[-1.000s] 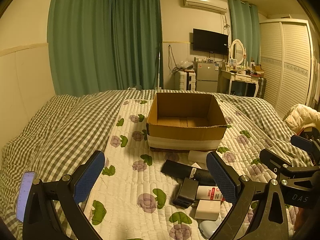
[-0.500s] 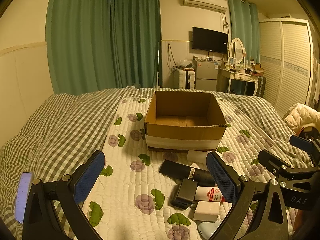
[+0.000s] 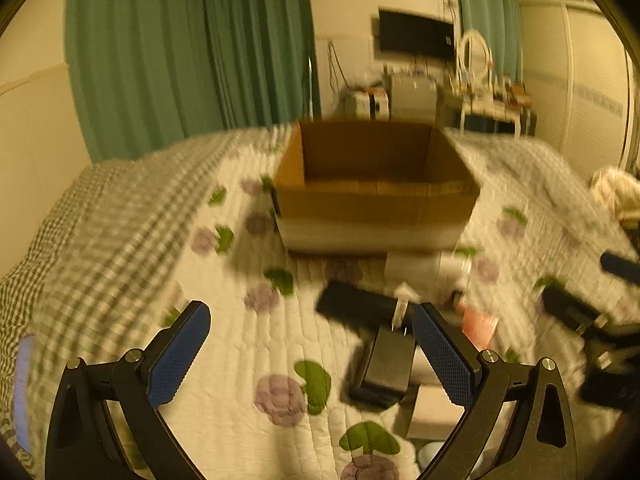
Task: Organize rigid objects
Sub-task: 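Lower the left tool onto the black power adapter and close it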
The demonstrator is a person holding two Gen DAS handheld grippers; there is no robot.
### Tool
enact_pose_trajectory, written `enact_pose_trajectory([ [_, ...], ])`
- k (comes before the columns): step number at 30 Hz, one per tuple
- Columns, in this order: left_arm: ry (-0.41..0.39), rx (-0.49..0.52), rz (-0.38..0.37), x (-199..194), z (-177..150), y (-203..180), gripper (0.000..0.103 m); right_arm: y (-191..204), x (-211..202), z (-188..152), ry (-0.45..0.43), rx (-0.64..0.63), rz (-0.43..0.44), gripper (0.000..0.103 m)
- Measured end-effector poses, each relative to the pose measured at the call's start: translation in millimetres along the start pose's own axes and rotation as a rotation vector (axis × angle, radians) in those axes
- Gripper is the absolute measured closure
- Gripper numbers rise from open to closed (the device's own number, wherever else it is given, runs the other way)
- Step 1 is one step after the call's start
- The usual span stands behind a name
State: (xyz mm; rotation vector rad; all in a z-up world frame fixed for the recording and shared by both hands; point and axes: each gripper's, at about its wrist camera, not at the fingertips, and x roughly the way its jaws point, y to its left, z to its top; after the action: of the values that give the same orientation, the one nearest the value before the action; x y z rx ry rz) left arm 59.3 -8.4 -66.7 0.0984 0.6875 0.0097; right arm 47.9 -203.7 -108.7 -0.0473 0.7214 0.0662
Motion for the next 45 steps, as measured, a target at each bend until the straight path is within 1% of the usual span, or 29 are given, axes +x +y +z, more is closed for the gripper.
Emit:
enact_pose_trajectory([
  [1,0.030,0.004,0.000,10,-6,-3,0.007,-1,4,-1,0.014,0.004,0.000,0.000],
  [2,0.051,0.005,-0.003,16,-11,-5,0.008,-1,8,-2,0.028,0.008,0.003,0.000],
  [5,0.129,0.030,-0.035,36,-24,-15,0.014,-3,18,-4,0.056,0.016,0.018,0.000],
  [8,0.173,0.072,-0.043,45,-32,-25,0.020,-3,25,-6,0.078,0.015,0.029,0.000],
  [13,0.181,0.109,-0.070,49,-35,-36,0.025,-3,33,-8,0.110,0.018,0.041,0.000],
  [16,0.183,0.130,-0.105,47,-37,-42,0.041,-5,34,-8,0.114,0.029,0.048,0.000],
  [17,0.188,0.141,-0.117,48,-37,-44,0.044,-6,34,-8,0.114,0.033,0.050,0.000],
  [19,0.204,0.176,-0.147,48,-38,-51,0.055,-7,34,-8,0.117,0.038,0.051,0.000],
  [22,0.224,0.231,-0.171,49,-41,-61,0.060,-7,34,-8,0.112,0.038,0.052,0.000],
  [29,0.247,0.229,-0.198,61,-36,-63,0.059,-6,35,-9,0.121,0.035,0.044,0.000],
  [30,0.256,0.224,-0.194,67,-36,-63,0.057,-6,35,-10,0.123,0.035,0.042,0.000],
  [31,0.278,0.237,-0.154,74,-38,-65,0.057,-7,36,-10,0.125,0.037,0.040,0.000],
  [32,0.308,0.233,-0.133,81,-40,-63,0.060,-7,36,-10,0.128,0.040,0.038,0.000],
  [33,0.314,0.218,-0.142,82,-42,-60,0.062,-8,36,-11,0.127,0.042,0.039,0.000],
  [34,0.311,0.191,-0.169,81,-41,-54,0.063,-10,35,-12,0.126,0.047,0.041,0.000],
  [36,0.304,0.161,-0.186,77,-39,-48,0.063,-11,36,-13,0.132,0.051,0.039,0.000],
  [42,0.258,0.126,-0.169,54,-34,-35,0.063,-2,48,-16,0.180,0.017,0.052,0.000],
  [44,0.246,0.114,-0.157,50,-31,-29,0.063,4,58,-17,0.223,-0.004,0.057,0.003],
  [45,0.242,0.111,-0.146,49,-32,-26,0.063,7,63,-18,0.241,-0.012,0.059,0.009],
])
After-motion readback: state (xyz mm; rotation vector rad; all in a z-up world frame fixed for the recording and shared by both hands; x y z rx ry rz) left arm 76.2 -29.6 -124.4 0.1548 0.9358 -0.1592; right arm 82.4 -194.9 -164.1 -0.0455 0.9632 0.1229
